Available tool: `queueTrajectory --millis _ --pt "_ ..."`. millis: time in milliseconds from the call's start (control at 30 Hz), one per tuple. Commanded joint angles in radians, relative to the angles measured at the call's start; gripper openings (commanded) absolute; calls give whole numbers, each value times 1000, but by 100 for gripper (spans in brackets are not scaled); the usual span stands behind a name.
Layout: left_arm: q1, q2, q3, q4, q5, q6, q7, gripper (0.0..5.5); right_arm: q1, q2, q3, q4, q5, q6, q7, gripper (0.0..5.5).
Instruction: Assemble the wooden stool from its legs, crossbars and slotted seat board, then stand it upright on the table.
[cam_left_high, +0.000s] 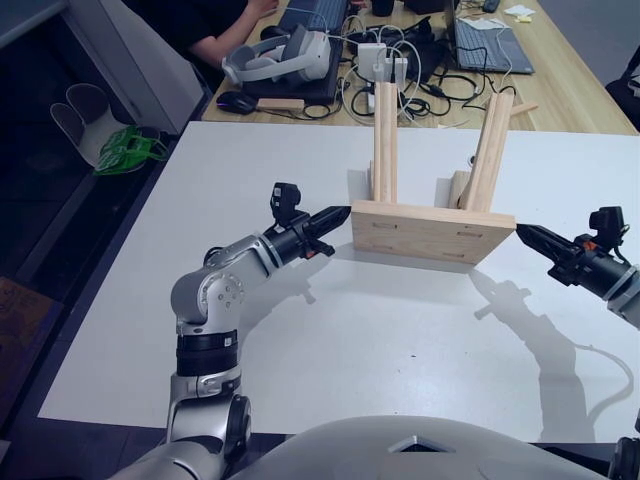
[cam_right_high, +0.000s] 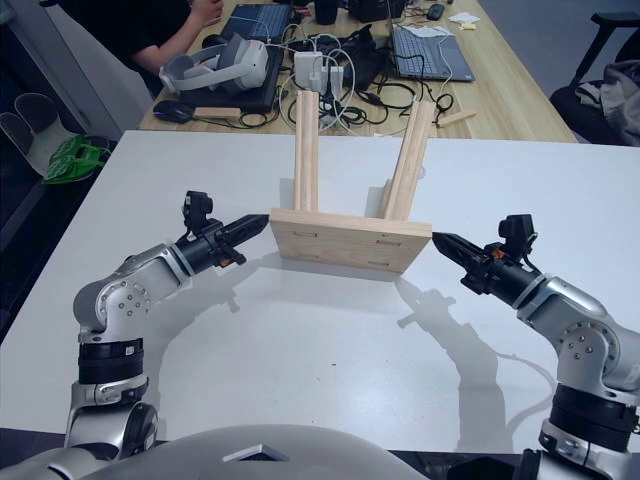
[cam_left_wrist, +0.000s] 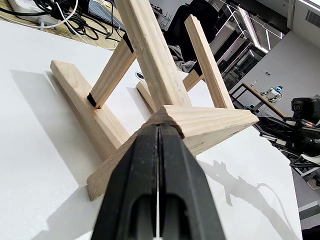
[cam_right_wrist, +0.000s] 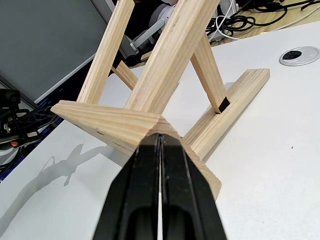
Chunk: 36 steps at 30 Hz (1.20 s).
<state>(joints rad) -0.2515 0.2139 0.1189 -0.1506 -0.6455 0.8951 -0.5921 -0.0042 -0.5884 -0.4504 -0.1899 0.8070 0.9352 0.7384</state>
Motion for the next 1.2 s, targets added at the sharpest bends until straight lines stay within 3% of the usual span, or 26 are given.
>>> queueTrajectory --millis 33,567,833,1200 --pt "-10 -44 -74 -34 -55 42 -19 0 36 26 83 34 11 -1 60 4" --pt "-44 3 -47 37 111 64 271 0 68 30 96 193 -112 -175 16 4" --pt "-15 23 -213 35 231 102 307 0 62 14 106 353 -262 -340 -21 4" --pt "-51 -17 -296 147 262 100 266 0 -154 -1 296 694 -523 -578 1 4"
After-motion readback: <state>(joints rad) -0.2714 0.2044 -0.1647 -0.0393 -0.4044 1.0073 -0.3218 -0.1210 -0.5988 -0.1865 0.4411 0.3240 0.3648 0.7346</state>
